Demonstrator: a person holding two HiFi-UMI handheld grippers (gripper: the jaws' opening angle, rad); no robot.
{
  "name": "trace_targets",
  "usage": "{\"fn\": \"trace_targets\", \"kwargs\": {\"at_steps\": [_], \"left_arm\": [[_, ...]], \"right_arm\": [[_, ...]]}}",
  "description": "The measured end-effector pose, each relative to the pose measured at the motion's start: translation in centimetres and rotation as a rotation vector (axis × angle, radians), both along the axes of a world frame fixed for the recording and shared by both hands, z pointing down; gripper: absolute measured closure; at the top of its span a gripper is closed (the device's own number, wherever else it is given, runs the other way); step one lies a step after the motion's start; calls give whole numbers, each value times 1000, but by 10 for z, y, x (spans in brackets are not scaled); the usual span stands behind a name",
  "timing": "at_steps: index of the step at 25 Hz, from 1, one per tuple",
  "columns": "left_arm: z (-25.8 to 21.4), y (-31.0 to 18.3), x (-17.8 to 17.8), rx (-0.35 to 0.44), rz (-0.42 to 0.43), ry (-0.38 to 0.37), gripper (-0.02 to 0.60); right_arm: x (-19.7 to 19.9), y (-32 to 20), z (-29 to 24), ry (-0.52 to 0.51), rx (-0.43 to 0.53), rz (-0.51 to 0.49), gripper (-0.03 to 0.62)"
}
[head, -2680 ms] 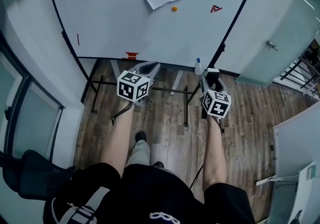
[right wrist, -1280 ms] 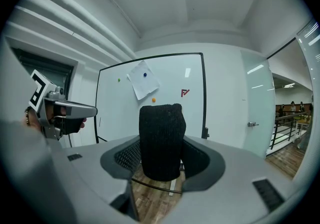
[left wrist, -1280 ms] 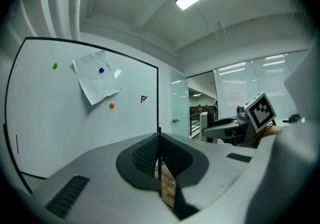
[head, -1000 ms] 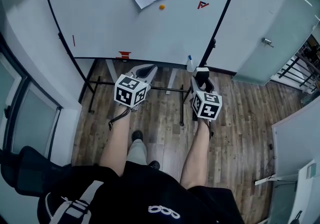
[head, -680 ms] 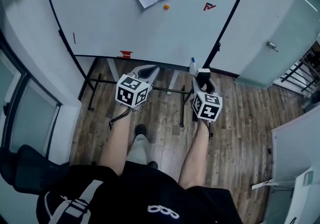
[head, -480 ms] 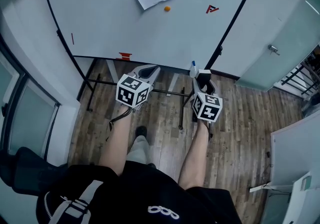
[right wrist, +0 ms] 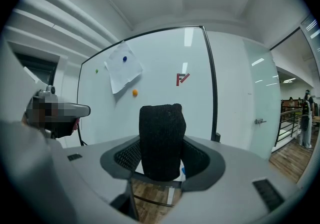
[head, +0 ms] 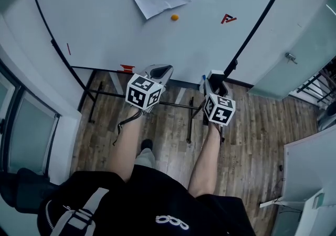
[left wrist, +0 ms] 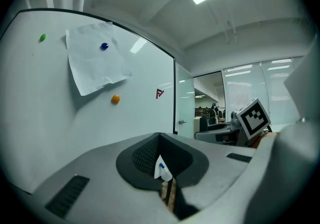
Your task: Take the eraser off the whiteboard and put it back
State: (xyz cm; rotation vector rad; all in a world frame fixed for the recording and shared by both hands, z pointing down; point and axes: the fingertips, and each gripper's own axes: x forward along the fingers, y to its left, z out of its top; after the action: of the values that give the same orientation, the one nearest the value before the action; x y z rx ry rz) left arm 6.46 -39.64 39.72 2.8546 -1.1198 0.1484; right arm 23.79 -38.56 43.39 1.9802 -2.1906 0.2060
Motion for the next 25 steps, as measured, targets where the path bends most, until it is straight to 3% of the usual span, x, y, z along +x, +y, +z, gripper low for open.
{"fn": "trace_targets", "kwargs": {"at_steps": [13,25], "left_arm": [[-21,-112,9,-6,46,30,572],[-20,-167,21,9,100,33,572]], "right_arm": [[3,-111,-18,-1,8,53,353],[-5,-184,-18,26,16,94,353]]}}
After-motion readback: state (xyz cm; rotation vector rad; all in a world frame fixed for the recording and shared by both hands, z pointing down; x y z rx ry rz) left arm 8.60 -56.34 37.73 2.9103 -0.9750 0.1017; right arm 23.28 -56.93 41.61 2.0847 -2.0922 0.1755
